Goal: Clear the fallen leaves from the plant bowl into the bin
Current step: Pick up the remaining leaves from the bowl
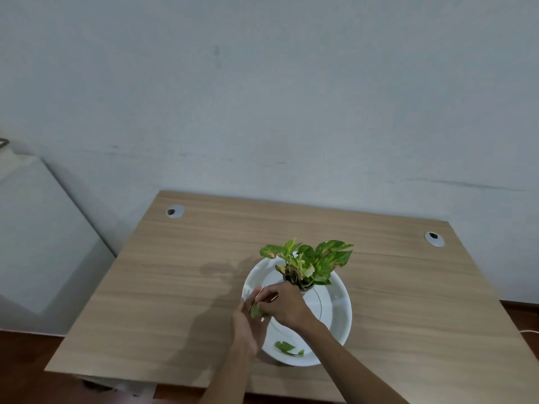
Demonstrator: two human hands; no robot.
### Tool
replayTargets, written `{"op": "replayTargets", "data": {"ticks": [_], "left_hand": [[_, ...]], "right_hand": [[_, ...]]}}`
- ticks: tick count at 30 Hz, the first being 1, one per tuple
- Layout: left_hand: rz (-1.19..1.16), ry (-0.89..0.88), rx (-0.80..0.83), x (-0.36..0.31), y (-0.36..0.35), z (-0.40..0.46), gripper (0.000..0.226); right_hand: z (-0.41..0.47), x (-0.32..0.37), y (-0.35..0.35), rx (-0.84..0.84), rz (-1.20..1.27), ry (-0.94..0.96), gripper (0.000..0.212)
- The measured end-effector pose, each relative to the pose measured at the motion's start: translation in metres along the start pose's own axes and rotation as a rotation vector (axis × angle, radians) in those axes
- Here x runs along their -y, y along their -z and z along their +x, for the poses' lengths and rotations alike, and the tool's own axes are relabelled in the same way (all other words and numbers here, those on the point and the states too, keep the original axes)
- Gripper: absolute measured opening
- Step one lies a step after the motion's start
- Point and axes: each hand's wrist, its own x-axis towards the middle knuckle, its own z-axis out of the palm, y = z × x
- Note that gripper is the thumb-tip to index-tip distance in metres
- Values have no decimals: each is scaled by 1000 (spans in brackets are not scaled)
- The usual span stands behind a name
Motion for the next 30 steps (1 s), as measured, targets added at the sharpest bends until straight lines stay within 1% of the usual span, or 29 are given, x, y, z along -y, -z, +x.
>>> {"op": "replayTargets", "data": {"ticks": [2,7,9,12,14,17,19,21,25,28,30], "left_hand": [[-76,49,43,3,1,-4,46],[-246,136,135,5,4,-4,45],[-276,144,147,5,6,-3,43],[-256,138,185,5,5,-5,36],[-277,138,187,6,4,-5,35],[-367,147,134,8,6,-1,42],[-393,135,105,10,7,0,38],[-410,116,84,10,7,0,33],[-404,64,52,6,7,-2,37],[-394,25,27,-2,16,-3,36],[-406,21,23,-4,23,-2,39]], "right_hand": [[-2,2,-7,41,-50,25,18],[-5,0,-14,126,-265,78,21],[-7,0,-15,152,-335,99,23],[-6,-2,-14,170,-469,133,33],[-6,-3,-11,175,-439,153,38],[-10,-6,-5,193,-258,169,50],[-12,-8,-2,207,-147,182,56],[-11,-9,0,192,-65,195,55],[-13,-11,7,127,104,214,49],[-16,-19,20,61,39,197,45],[-20,-30,29,100,-150,190,37]]}}
